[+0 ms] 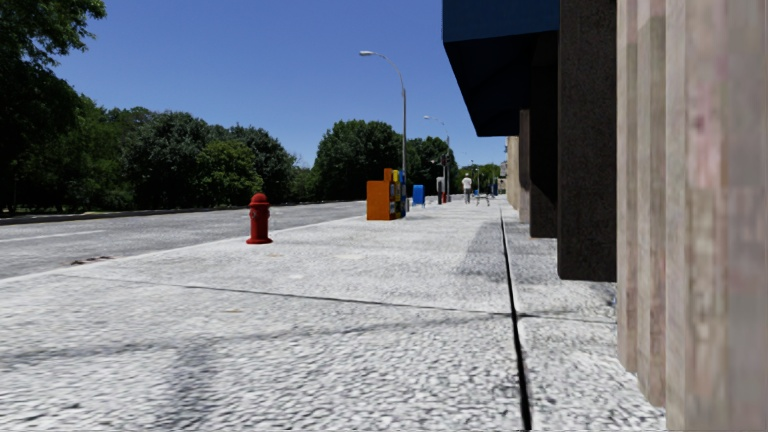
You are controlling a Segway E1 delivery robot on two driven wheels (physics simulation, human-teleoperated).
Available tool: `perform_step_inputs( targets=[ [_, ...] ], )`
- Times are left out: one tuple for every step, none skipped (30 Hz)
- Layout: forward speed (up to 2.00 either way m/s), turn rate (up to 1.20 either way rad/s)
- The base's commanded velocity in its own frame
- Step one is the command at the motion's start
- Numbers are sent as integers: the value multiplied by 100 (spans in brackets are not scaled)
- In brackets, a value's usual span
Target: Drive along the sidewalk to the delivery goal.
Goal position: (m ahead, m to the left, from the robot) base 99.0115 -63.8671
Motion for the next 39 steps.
perform_step_inputs(
  targets=[
    [200, 0],
    [200, 0],
    [200, 0],
    [200, 0],
    [200, 0],
    [200, 0],
    [200, 0],
    [200, 0],
    [200, 0],
    [200, 0],
    [200, 0],
    [200, 0],
    [200, 0],
    [200, 0],
    [200, 0],
    [200, 0],
    [200, 0],
    [200, 0],
    [200, 0],
    [200, 0],
    [200, 0],
    [200, 0],
    [200, 0],
    [200, 0],
    [200, 0],
    [200, 0],
    [200, 0],
    [200, 0],
    [200, 0],
    [200, 0],
    [200, 0],
    [200, 0],
    [200, 0],
    [200, 0],
    [200, 0],
    [200, 0],
    [200, 0],
    [200, 0],
    [200, 0]
  ],
)
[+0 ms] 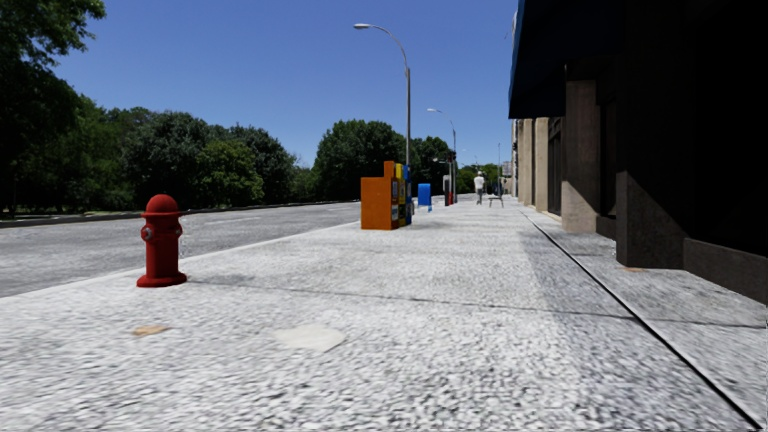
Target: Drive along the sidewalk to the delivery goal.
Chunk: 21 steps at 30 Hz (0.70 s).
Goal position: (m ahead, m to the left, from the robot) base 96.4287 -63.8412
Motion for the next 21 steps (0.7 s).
perform_step_inputs(
  targets=[
    [200, 0],
    [200, 0],
    [200, 0],
    [200, 0],
    [200, 0],
    [200, 0],
    [200, 0],
    [200, 0],
    [200, 0],
    [200, 0],
    [200, 0],
    [200, 0],
    [200, 0],
    [200, 0],
    [200, 0],
    [200, 0],
    [200, 0],
    [200, 0],
    [200, 0],
    [200, 0],
    [200, 0]
  ],
)
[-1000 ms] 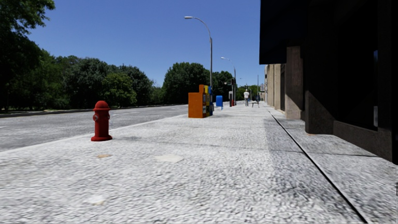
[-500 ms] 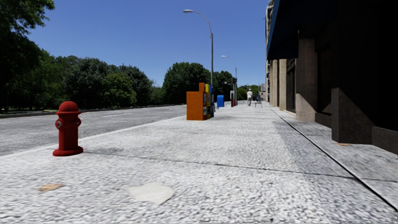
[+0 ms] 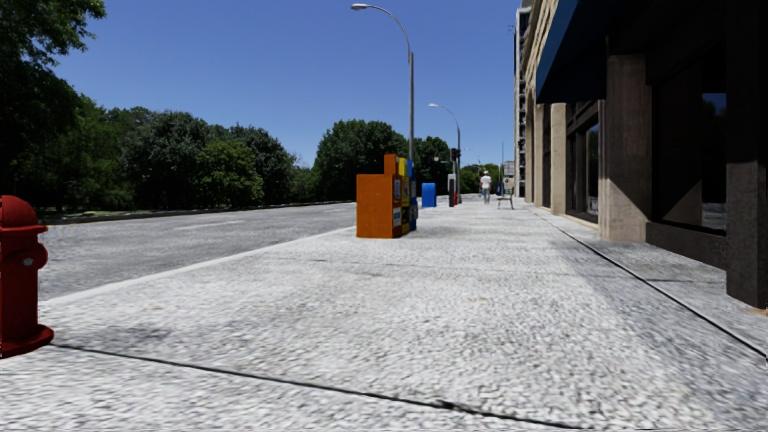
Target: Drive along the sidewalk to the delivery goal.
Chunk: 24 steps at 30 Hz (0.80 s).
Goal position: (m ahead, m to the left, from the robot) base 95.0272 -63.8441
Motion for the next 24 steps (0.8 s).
perform_step_inputs(
  targets=[
    [200, 0],
    [200, -20],
    [200, -61],
    [200, -78],
    [200, -97],
    [200, -120],
    [200, -120],
    [200, -120],
    [200, -120],
    [200, -120],
    [200, -120],
    [200, -107],
    [200, -107],
    [200, -101],
    [200, -98],
    [200, -50],
    [200, -1],
    [200, 0],
    [200, 0],
    [200, 0],
    [200, 0],
    [200, 0],
    [200, 0],
    [200, 0]
  ],
)
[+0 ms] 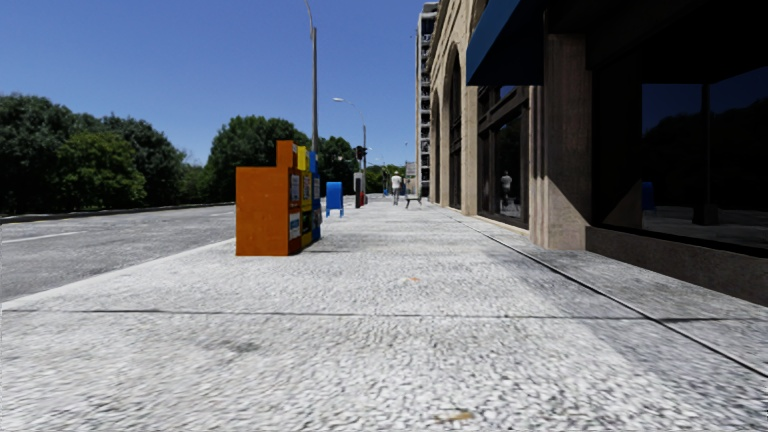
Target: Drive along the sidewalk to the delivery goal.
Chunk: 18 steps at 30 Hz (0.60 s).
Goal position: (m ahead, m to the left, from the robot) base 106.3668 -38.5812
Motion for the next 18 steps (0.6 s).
perform_step_inputs(
  targets=[
    [200, 0],
    [200, 0],
    [200, 0],
    [200, 0],
    [200, 0],
    [200, 0],
    [200, 0],
    [200, 0],
    [200, -16],
    [200, -39],
    [200, -57],
    [200, -77],
    [200, -85],
    [200, -87],
    [200, -49],
    [200, -3],
    [200, 0],
    [200, 0]
  ],
)
